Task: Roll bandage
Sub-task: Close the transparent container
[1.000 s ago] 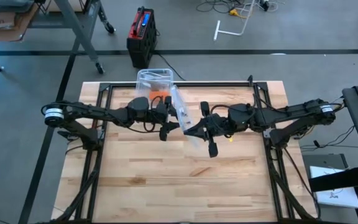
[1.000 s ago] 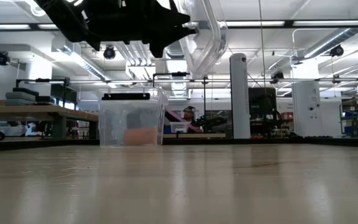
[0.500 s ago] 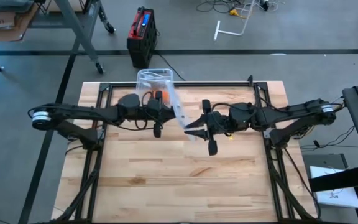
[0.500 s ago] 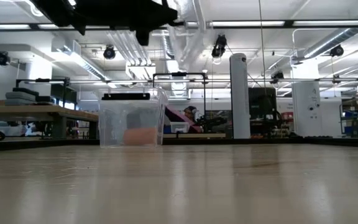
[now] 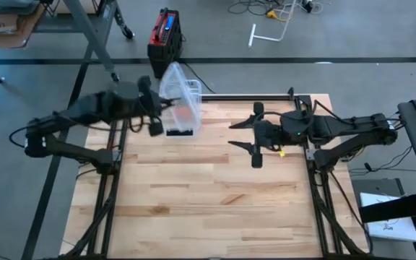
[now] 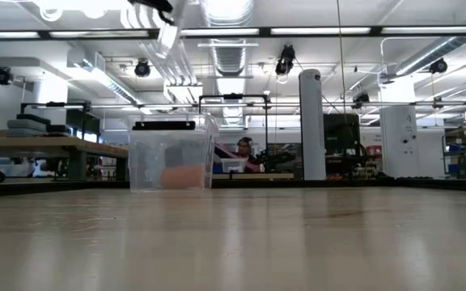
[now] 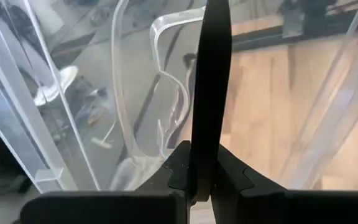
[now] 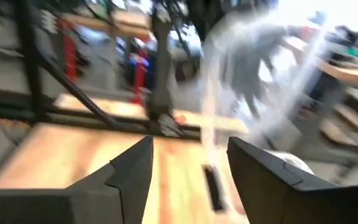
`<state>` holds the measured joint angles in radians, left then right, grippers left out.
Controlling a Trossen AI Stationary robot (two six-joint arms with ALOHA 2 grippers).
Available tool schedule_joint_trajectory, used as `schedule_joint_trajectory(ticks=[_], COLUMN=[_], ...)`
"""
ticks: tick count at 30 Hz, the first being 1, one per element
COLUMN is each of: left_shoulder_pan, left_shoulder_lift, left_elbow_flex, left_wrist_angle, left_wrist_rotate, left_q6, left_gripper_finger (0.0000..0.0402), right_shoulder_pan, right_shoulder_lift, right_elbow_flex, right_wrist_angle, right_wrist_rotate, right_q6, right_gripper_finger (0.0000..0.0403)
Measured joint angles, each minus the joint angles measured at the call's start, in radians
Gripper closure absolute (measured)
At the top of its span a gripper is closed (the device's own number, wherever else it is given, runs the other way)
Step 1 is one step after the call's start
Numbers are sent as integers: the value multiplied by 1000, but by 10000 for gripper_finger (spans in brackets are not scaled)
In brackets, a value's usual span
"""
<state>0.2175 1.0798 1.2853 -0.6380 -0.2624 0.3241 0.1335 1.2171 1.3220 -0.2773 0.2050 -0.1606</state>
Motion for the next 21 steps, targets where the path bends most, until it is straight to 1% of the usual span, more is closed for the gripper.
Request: schedule_joint_trajectory(ticks=[2,5,8,10,13,17,21], left_shoulder_pan=[32,96,155,193,237,277,289], left_shoulder_lift=[29,93,162,217,304,409,495], left_elbow_flex=[137,312,437,500,566,649,703], left_wrist_angle=[-157,-402,-588,-657,-756,-853,-841], left_wrist_rotate=[-9,-16,-22,-19,-19,-20,-27], left_q6=[9,26,66,104,261,617,815], left_gripper_finger=[381,381,381,381,381,381,381], right_shoulder_pan=[-14,-51,-78,-91,-104,-110,-120], right_shoulder_lift=[1,23,65,83,109,144,146], right_elbow_flex=[-1,-19,-38,-55,-82,-110,-143], right_wrist_angle=[-48,-85,-125,-150,-133,-142,-134], right_wrist_rotate=[47,57,59,56,56,57,61], right_q6=[-9,5,2,-12,-34,-47,-72], right_gripper_finger=[196,191,190,191,196,198,195])
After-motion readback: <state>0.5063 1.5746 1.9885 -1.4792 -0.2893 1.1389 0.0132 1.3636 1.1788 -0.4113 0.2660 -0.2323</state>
